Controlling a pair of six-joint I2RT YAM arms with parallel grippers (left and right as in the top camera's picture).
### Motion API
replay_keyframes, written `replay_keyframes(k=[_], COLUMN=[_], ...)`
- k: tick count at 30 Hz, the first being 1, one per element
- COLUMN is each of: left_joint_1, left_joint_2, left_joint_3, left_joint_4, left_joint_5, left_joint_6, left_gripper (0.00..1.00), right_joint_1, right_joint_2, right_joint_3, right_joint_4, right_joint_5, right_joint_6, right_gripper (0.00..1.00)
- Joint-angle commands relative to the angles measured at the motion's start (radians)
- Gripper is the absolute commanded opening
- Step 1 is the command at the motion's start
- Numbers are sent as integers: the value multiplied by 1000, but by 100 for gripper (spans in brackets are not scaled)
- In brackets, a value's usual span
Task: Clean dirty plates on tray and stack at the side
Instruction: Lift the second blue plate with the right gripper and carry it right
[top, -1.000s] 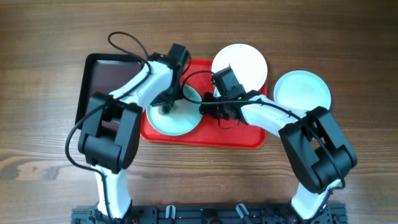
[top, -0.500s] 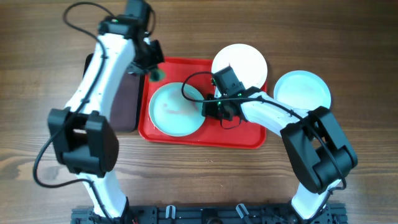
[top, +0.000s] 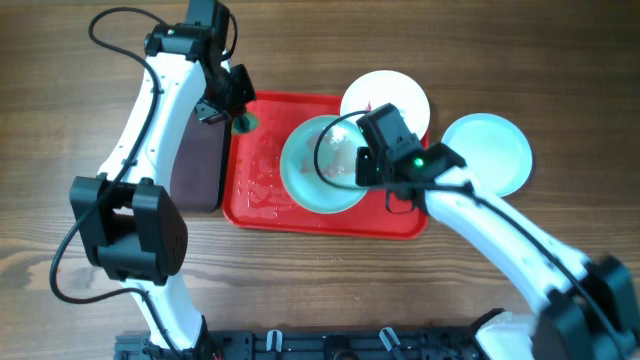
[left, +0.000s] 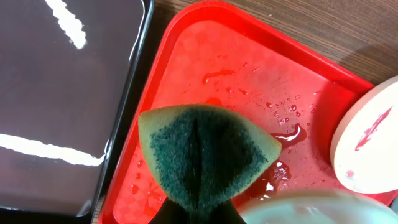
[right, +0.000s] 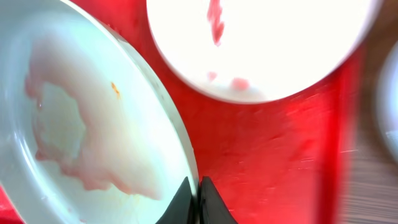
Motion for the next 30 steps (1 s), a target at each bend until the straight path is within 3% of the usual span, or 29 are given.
replay_keyframes(k=[1,14,19,30], left_joint_1=[-7,-10,-10,-10], left_joint_2=[-9,-9,-9,-9], left_joint_3=[-14,-14,-14,-14], left_joint_4=[-1,2,2,2], left_joint_5=[19,24,24,24], left_joint_6=[3,-4,-4,-4], left_gripper=[4,4,4,4], right_joint_1=[89,400,461,506], right_joint_2=[-92,-108,-108,-108], right_joint_3=[18,18,18,18], right_joint_4=[-23,-30,71,505], right_joint_5=[343,932,1053,1278], right_joint_6=[-64,-156,-315,-903], right_gripper=[4,4,4,4])
